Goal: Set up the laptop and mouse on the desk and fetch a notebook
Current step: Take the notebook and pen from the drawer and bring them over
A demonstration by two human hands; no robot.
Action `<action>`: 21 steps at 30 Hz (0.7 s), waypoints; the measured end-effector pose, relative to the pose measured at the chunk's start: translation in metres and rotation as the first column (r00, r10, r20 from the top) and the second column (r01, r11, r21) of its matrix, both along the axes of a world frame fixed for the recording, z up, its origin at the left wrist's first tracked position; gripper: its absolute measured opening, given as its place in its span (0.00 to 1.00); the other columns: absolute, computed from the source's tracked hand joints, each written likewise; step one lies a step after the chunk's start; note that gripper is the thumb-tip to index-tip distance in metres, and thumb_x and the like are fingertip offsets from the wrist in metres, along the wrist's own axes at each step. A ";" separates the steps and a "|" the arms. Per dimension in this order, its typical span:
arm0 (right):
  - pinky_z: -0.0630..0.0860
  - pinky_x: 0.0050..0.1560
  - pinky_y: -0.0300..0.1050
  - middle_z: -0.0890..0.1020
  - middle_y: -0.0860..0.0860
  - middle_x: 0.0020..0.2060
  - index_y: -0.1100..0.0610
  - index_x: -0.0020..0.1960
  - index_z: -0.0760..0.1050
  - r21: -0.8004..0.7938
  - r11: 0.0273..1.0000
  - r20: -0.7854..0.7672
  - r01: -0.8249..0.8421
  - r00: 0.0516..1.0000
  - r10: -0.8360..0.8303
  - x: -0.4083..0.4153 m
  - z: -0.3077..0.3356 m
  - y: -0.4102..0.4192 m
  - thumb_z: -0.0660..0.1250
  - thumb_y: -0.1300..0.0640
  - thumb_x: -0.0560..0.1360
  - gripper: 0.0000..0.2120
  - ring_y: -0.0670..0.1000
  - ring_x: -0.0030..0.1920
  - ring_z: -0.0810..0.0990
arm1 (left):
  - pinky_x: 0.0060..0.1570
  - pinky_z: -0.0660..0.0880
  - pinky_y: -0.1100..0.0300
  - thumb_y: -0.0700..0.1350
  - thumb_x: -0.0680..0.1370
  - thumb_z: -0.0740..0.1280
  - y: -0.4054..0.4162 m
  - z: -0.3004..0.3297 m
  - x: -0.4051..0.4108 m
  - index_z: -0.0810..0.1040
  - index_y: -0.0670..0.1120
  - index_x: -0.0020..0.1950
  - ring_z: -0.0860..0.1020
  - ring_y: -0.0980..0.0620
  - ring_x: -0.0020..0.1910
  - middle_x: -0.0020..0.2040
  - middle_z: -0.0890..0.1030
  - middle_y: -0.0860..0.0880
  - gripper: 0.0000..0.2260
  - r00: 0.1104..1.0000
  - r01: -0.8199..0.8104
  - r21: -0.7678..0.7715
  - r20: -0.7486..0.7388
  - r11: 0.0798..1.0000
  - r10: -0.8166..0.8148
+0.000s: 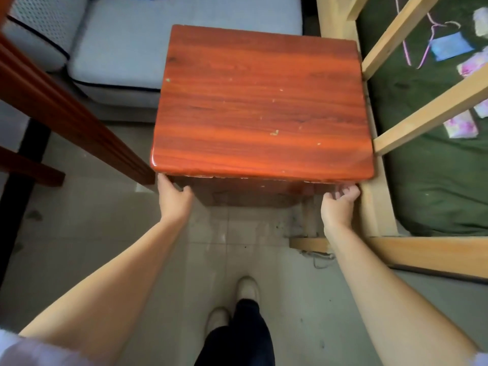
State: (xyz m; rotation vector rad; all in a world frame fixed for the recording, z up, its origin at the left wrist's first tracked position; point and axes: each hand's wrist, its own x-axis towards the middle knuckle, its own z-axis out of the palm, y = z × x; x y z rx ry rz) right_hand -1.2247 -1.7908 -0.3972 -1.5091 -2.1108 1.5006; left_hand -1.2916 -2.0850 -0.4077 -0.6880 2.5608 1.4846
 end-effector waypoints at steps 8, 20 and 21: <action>0.66 0.61 0.72 0.57 0.52 0.74 0.45 0.75 0.47 -0.688 0.695 -0.148 0.208 0.897 -0.416 0.029 0.022 -0.026 0.58 0.60 0.76 0.33 0.60 0.72 0.61 | 0.55 0.70 0.50 0.43 0.76 0.56 -0.004 0.021 0.035 0.64 0.44 0.68 0.74 0.47 0.56 0.52 0.72 0.48 0.19 0.950 -0.264 0.357 0.258 0.896 0.177; 0.72 0.54 0.70 0.67 0.63 0.68 0.60 0.67 0.62 -0.818 0.466 0.101 0.338 0.881 -0.462 0.024 0.024 -0.033 0.58 0.64 0.78 0.18 0.66 0.66 0.68 | 0.55 0.72 0.32 0.32 0.77 0.57 0.018 0.025 0.037 0.66 0.39 0.49 0.75 0.37 0.51 0.46 0.74 0.37 0.04 0.738 -0.675 0.648 0.599 0.354 0.311; 0.72 0.54 0.70 0.68 0.63 0.67 0.61 0.67 0.63 -0.812 0.472 0.105 0.343 0.881 -0.461 0.031 0.018 -0.035 0.58 0.65 0.78 0.18 0.65 0.65 0.69 | 0.56 0.72 0.34 0.33 0.78 0.57 0.017 0.020 0.047 0.67 0.39 0.48 0.76 0.38 0.50 0.46 0.74 0.38 0.02 0.739 -0.673 0.644 0.601 0.364 0.304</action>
